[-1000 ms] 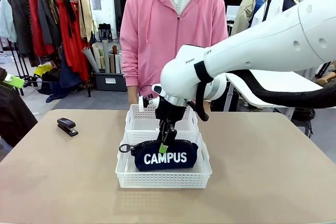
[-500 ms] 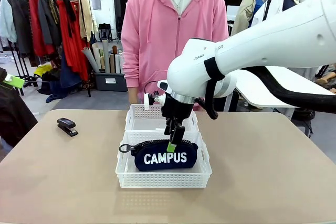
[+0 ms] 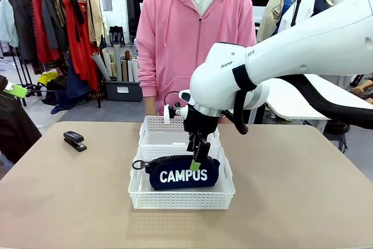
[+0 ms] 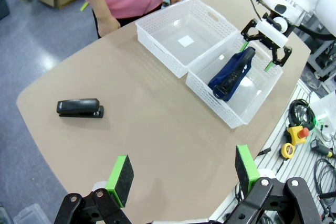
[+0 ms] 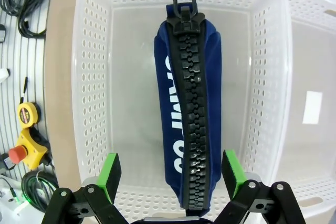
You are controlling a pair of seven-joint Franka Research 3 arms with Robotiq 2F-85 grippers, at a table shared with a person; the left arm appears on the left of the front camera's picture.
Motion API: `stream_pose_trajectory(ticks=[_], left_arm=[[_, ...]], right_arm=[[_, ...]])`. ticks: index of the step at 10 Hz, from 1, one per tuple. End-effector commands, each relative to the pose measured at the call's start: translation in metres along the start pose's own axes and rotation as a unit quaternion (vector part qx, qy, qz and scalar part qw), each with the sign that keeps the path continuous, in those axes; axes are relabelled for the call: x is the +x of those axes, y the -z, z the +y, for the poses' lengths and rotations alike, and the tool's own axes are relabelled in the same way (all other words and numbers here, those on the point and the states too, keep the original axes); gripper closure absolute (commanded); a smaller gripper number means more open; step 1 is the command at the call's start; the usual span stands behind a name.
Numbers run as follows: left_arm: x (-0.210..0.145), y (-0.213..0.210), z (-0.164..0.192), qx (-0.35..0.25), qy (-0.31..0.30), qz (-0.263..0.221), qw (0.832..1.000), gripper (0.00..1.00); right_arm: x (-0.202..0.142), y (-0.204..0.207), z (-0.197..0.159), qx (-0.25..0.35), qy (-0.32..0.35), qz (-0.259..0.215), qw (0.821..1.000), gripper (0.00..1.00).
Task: Distribute items into two baskets.
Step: Place the picked Pencil pouch into the Organizing basket as instructed by the person, then pick up the Stapler that the person points to.
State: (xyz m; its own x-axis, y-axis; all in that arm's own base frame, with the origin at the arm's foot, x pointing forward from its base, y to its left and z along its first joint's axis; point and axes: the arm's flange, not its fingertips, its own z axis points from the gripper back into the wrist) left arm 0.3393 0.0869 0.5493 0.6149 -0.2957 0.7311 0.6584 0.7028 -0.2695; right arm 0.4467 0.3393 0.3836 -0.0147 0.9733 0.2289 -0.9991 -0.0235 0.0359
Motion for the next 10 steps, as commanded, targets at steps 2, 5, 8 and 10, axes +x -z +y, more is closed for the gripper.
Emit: stream_pose_trajectory(ticks=[2, 5, 8, 10], left_arm=[[0.0007, -0.0001, 0.0007, -0.006, 0.006, -0.009, 1.000, 0.00], [0.0007, -0.0001, 0.0007, -0.006, 0.006, -0.009, 1.000, 0.00], [0.0007, -0.0001, 0.0007, -0.006, 0.006, -0.009, 1.000, 0.00], [0.0007, -0.0001, 0.0007, -0.006, 0.006, -0.009, 1.000, 0.00]], right_arm=[[0.0018, -0.0011, -0.0031, -0.001, -0.001, -0.003, 1.000, 0.00], [0.0018, -0.0011, -0.0031, -0.001, -0.001, -0.003, 1.000, 0.00], [0.0018, -0.0011, -0.0031, -0.001, -0.001, -0.003, 1.000, 0.00], [0.0018, -0.0011, -0.0031, -0.001, -0.001, -0.003, 1.000, 0.00]])
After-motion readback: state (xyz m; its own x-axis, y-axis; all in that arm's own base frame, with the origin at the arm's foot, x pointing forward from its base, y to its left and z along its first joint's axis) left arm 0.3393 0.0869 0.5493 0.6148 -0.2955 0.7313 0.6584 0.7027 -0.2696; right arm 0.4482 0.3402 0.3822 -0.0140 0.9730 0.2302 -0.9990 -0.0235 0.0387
